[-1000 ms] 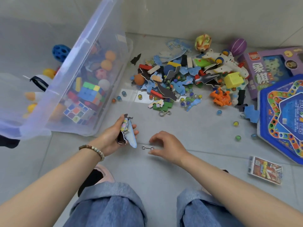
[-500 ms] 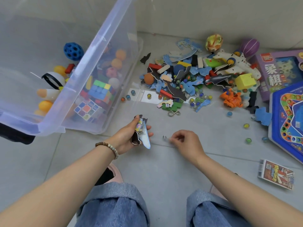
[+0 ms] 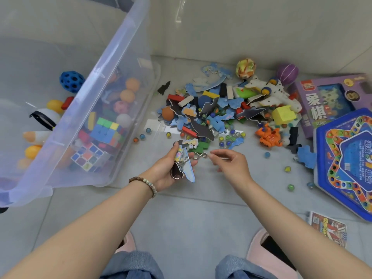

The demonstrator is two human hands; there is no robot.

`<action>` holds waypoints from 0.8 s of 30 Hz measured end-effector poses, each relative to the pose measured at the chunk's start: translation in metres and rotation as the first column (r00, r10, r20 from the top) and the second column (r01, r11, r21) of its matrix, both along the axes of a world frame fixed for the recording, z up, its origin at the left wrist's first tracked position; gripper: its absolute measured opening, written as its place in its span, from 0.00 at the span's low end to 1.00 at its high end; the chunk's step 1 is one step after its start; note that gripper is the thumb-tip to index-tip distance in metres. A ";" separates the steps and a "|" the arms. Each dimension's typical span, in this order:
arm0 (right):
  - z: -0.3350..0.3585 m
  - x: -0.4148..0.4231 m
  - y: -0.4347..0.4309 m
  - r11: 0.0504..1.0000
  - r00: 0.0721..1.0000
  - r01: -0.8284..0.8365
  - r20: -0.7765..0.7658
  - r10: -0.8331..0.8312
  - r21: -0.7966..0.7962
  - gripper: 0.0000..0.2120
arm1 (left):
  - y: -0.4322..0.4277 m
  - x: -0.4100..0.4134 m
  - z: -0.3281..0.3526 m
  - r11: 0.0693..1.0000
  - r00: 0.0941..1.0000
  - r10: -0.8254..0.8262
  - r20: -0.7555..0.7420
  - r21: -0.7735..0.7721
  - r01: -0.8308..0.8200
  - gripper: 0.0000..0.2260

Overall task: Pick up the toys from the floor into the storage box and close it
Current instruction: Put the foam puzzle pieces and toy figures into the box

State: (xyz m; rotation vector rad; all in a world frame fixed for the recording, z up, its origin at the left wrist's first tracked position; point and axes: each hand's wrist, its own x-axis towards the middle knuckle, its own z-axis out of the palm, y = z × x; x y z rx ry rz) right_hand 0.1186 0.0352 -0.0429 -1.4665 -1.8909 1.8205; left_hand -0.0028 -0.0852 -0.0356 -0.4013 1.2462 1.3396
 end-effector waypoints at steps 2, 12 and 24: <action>-0.013 -0.002 0.009 0.997 0.996 -0.060 0.070 0.056 0.048 0.05 | 0.003 -0.005 0.000 1.000 1.000 0.009 -0.002 -0.020 -0.009 0.15; -0.030 -0.019 0.010 0.919 0.940 -0.299 0.246 0.237 0.257 0.06 | -0.003 -0.021 -0.009 1.000 1.000 -0.009 -0.019 -0.030 0.008 0.17; 0.017 -0.008 0.033 0.933 0.991 -0.108 -0.110 0.074 -0.345 0.04 | -0.005 -0.028 0.000 0.999 0.999 0.007 -0.035 -0.042 -0.008 0.17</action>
